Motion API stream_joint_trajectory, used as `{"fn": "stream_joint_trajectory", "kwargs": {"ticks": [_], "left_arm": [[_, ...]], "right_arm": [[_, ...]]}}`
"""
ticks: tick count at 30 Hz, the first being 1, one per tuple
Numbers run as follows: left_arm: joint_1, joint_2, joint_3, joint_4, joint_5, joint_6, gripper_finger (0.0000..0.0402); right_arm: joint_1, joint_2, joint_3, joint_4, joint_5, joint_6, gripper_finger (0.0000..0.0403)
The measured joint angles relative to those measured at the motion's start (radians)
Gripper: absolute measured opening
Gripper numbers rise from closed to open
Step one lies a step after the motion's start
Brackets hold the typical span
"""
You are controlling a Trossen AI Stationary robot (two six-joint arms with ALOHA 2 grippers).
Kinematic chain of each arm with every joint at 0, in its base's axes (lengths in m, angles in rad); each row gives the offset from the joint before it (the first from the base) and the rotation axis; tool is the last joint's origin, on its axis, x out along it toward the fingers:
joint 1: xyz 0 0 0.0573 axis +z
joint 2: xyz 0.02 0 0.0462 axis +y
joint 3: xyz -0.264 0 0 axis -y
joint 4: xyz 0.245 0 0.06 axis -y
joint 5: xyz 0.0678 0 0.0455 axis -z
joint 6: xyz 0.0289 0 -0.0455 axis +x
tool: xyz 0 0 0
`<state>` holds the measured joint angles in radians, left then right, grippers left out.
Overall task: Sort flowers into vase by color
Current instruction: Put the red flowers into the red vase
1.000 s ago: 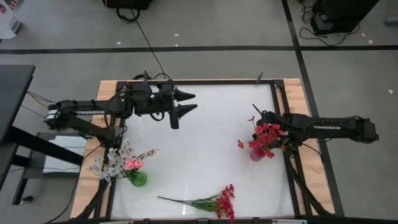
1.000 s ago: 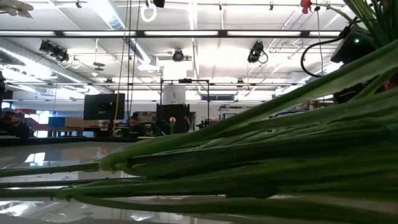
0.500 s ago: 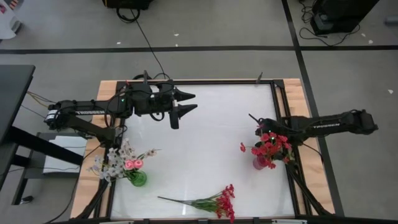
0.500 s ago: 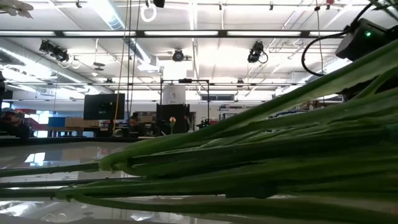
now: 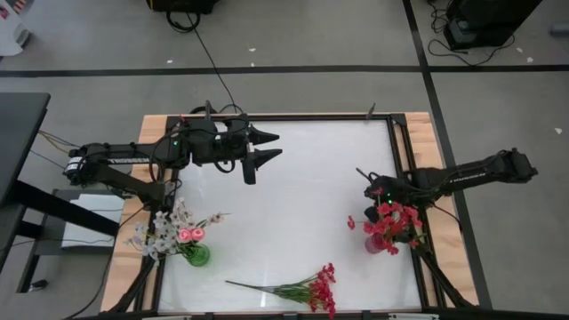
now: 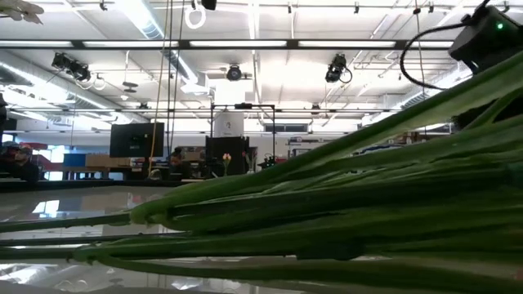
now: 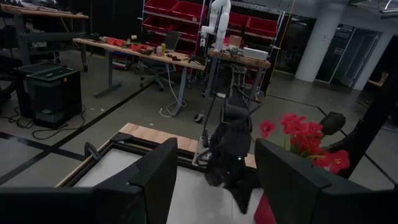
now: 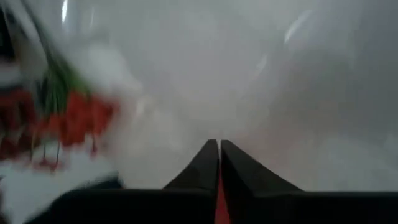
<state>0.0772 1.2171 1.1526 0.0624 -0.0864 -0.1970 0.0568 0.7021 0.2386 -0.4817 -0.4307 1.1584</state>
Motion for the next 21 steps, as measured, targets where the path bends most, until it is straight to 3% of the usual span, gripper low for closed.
{"fn": "stream_joint_trajectory", "kwargs": {"ticks": [5,8,15,21], "left_arm": [[0.000,0.000,0.000,0.000,0.000,0.000,0.0220],[0.000,0.000,0.000,0.000,0.000,0.000,0.0220],[0.000,0.000,0.000,0.000,0.000,0.000,0.0220],[0.000,0.000,0.000,0.004,0.000,-0.001,0.0220]], "right_arm": [[-0.039,-0.004,0.025,0.115,0.246,-0.037,0.0077],[-0.070,-0.006,0.027,0.282,0.322,-0.041,0.0103],[-0.131,-0.006,0.027,0.699,0.333,-0.054,0.0136],[-0.158,0.008,0.027,0.882,0.326,-0.088,0.0136]]}}
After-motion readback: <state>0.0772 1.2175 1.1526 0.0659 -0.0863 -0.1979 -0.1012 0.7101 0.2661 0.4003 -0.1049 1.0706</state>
